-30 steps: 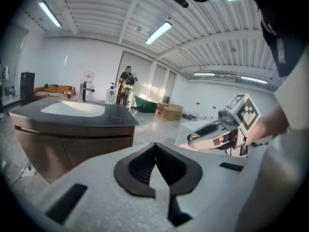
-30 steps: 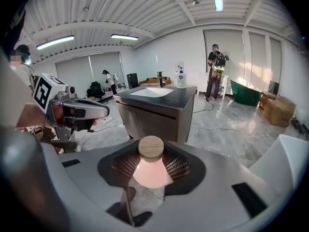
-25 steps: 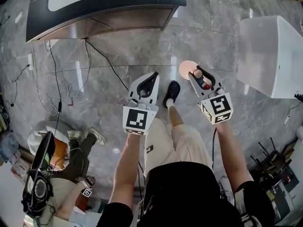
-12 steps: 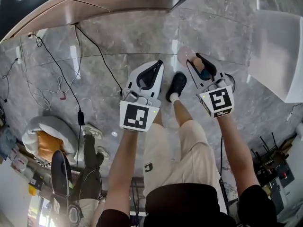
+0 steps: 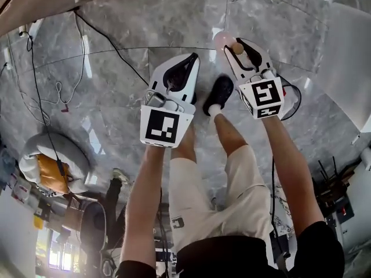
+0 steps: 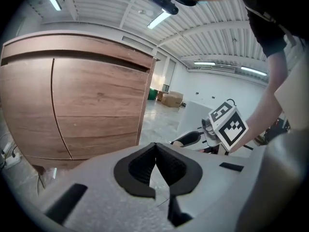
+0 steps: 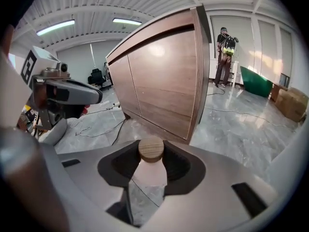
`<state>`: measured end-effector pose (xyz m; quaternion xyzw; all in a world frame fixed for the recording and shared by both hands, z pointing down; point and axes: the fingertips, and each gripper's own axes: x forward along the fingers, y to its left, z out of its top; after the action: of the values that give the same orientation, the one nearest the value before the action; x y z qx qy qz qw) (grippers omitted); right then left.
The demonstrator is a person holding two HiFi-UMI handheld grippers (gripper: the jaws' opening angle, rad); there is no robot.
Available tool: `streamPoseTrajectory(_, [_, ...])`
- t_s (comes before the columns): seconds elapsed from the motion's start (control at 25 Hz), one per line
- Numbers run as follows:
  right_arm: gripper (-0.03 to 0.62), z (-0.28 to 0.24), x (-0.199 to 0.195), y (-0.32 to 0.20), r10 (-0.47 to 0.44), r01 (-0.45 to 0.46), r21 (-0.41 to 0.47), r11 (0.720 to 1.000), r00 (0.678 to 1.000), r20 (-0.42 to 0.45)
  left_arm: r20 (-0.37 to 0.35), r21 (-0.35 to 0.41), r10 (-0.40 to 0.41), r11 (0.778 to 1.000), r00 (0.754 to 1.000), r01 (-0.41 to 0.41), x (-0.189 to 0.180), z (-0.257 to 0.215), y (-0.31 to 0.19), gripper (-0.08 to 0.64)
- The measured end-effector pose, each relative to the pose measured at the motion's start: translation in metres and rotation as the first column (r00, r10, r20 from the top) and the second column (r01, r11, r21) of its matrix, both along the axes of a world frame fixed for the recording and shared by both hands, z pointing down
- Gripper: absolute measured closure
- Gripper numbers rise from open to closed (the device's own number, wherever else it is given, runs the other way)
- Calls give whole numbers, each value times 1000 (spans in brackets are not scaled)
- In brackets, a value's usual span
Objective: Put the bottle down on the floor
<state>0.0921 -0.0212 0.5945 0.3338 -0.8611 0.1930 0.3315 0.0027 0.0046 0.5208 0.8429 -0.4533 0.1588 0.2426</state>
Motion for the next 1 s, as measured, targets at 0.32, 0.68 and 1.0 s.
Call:
streamPoseTrajectory(0.32, [451,98,4,-21,-60,60,6,998,997,-49,23,12,56,998,998,-56,4,73,-11,543])
streamPoseTrajectory(0.68, [451,186,4,-44,-116,117,15,993,992,-56,15,26,133,991,991,-133,12,150,-28,541])
streamPoseTrajectory(1.0, [451,249,6,-60,-125,126,16,992,991,-56,36,-1,154,988,987,-154,-4,207,-35,541])
